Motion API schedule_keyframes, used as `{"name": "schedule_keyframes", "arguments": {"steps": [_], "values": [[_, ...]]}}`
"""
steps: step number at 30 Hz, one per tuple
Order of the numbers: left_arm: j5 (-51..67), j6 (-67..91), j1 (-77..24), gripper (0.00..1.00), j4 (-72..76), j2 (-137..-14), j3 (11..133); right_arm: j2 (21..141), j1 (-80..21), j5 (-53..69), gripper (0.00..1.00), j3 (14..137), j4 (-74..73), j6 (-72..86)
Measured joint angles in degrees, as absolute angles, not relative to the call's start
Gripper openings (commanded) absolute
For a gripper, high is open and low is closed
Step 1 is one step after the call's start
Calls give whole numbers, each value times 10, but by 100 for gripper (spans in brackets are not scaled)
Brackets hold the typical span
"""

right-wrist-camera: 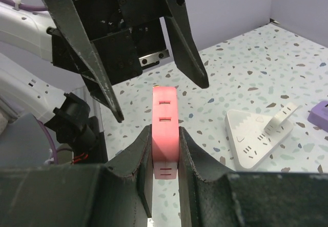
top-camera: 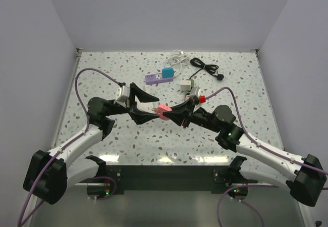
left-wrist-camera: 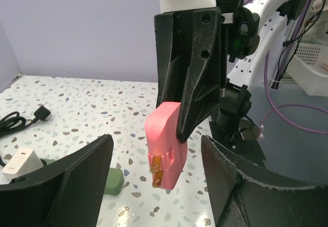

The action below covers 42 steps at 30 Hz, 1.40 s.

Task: Insert the plug

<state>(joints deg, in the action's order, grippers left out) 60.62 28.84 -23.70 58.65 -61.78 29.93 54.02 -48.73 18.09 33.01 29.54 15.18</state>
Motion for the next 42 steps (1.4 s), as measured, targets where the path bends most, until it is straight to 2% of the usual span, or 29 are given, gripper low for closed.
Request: {"name": "schedule_keyframes", "arguments": {"steps": [14,21,27,30,33,34,35,42], "values": [[639,289,-237,61,578,-668,314,544,-487,212,0,341,281,135],[674,290,-245,59,588,-679,314,545,-487,220,0,342,275,124],[693,290,-259,49,590,-695,314,550,-487,221,0,348,273,117],[696,290,-260,40,590,-696,314,550,-487,222,0,348,271,114],[698,290,-260,27,590,-698,319,550,-487,222,0,348,269,112],[698,290,-260,4,590,-698,320,550,-487,225,0,348,269,112],[699,295,-260,0,588,-700,322,550,-487,229,0,348,269,107],[707,295,-260,0,586,-708,327,550,-486,236,0,348,265,100]]}}
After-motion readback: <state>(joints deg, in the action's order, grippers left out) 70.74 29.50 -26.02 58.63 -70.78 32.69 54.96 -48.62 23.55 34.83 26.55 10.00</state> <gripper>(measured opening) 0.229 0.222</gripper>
